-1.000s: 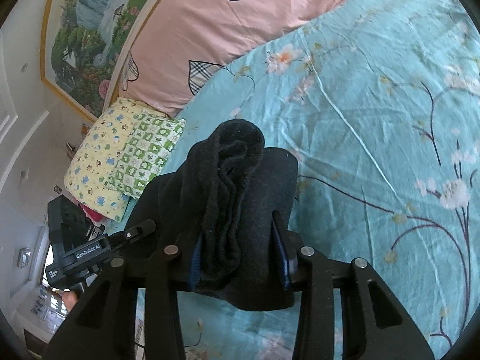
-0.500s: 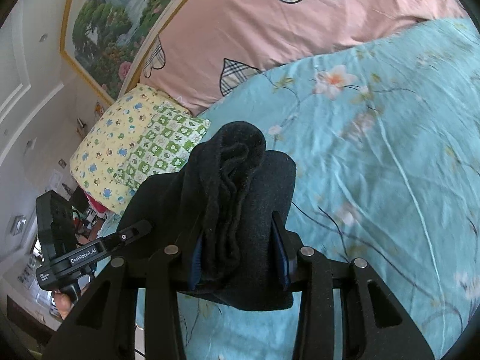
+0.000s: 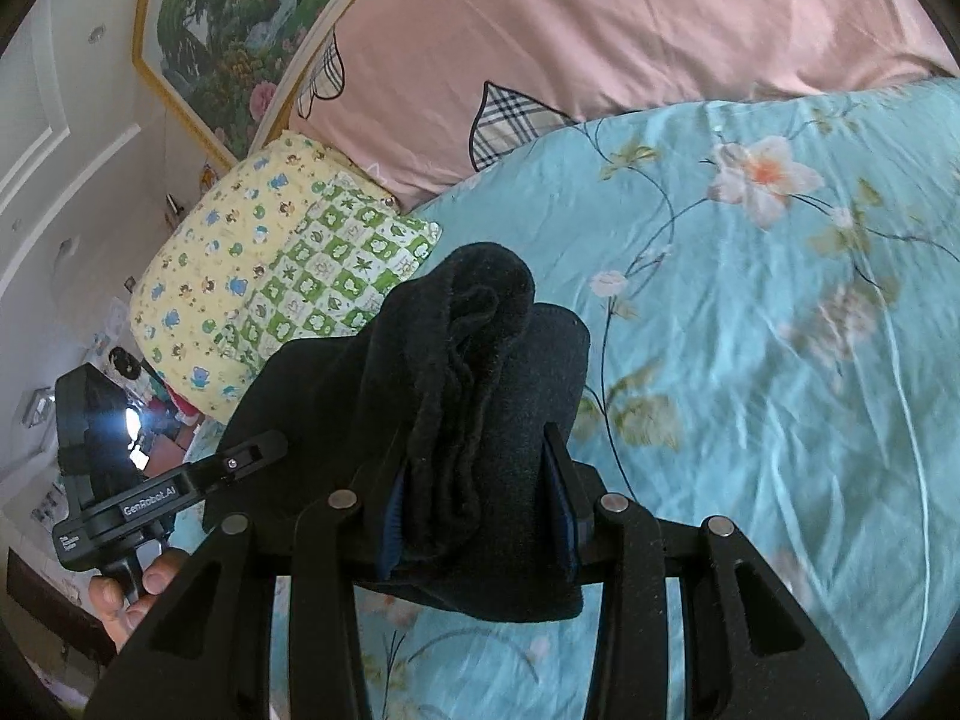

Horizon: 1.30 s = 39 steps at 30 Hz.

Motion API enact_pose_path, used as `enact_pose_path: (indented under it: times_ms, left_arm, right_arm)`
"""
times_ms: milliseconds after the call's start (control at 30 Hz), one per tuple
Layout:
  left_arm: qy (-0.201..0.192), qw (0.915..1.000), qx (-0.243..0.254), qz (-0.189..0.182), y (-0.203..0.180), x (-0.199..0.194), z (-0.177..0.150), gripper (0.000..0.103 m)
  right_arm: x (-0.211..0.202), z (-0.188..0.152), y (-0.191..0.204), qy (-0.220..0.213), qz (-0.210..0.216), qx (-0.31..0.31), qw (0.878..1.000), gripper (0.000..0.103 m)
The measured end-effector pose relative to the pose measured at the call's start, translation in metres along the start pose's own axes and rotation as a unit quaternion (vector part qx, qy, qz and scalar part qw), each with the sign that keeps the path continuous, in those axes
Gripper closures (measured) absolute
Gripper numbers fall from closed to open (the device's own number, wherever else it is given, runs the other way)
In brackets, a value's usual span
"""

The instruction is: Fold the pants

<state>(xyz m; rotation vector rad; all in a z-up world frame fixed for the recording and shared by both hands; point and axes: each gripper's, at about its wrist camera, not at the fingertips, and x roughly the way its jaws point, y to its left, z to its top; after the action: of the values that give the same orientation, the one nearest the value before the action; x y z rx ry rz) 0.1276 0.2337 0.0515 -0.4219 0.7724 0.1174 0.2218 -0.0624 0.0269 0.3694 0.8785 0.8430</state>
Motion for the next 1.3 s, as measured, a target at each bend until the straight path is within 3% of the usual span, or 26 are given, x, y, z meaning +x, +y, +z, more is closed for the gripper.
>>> enact_pose_path:
  times_ms: [400,567,733,967,1133,1300]
  left_arm:
    - [0.024,0.9996,-0.009,0.014,0.026,0.043,-0.002,0.073]
    - [0.033,0.9989,0.005,0.031,0.026,0.05,-0.014,0.056]
    - [0.024,0.9984,0.022,0.047,0.021,0.047,-0.023,0.045]
    - [0.021,0.9982,0.02,0.052,0.021,0.039,-0.025,0.041]
    - [0.016,0.9983,0.02,0.053,0.021,0.029,-0.026,0.032]
    - [0.013,0.9989,0.008,0.045,0.023,0.019,-0.034,0.03]
  right_arm:
    - [0.046,0.011,-0.014,0.03,-0.007,-0.016,0.999,0.061]
    - [0.049,0.007,-0.025,0.033,-0.033,-0.031,0.998,0.05]
    - [0.047,0.002,-0.039,0.035,-0.029,-0.023,0.999,0.043]
    - [0.045,-0.002,-0.041,0.023,-0.034,-0.022,0.999,0.037]
    - [0.039,0.0,-0.036,0.016,-0.03,-0.022,0.999,0.037]
    - [0.024,-0.003,-0.028,0.006,-0.015,-0.023,1.0,0.037]
